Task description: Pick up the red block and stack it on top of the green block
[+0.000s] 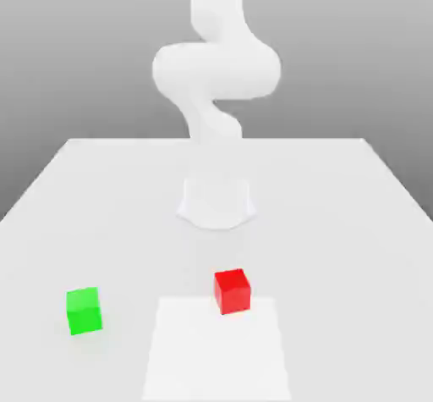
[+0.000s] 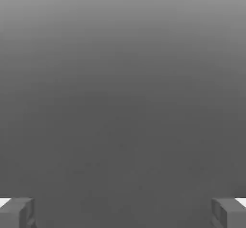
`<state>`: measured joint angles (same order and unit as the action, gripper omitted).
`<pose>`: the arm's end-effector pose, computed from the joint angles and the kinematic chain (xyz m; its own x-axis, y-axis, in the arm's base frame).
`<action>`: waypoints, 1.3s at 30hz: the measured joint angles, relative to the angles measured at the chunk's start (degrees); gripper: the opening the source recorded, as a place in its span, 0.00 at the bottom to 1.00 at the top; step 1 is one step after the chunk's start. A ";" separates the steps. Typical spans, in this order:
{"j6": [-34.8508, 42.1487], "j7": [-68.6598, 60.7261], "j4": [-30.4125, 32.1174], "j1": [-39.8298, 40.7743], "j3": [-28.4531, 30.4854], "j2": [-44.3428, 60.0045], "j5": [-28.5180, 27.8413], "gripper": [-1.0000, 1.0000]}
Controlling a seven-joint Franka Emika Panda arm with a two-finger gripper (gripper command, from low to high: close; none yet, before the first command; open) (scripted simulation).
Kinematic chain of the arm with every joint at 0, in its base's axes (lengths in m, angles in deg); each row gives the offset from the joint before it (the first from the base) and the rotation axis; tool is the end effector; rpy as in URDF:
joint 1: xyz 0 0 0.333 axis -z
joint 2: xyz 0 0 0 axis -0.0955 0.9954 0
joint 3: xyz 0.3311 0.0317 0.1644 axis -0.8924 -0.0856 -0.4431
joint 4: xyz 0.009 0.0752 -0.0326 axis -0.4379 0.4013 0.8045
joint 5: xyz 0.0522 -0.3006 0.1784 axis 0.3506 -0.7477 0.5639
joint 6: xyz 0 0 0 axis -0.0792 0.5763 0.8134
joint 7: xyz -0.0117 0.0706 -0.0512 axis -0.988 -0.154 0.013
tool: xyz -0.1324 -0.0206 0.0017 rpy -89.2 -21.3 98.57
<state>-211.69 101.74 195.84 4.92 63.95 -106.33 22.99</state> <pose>0.3117 0.0019 0.6834 0.5365 -0.7016 0.4689 -0.5225 -0.7125 -0.4683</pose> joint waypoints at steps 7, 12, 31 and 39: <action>-9.53 -3.32 13.20 -1.86 0.42 11.00 -0.11 0.50; -16.58 -5.85 23.10 -3.22 0.68 19.28 -0.21 0.50; -43.54 -9.81 33.09 -4.54 -0.05 51.96 0.45 0.00; -31.78 -9.56 35.00 -4.50 0.12 38.29 0.03 0.00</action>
<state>-243.47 92.18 230.84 0.42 64.08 -68.03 23.03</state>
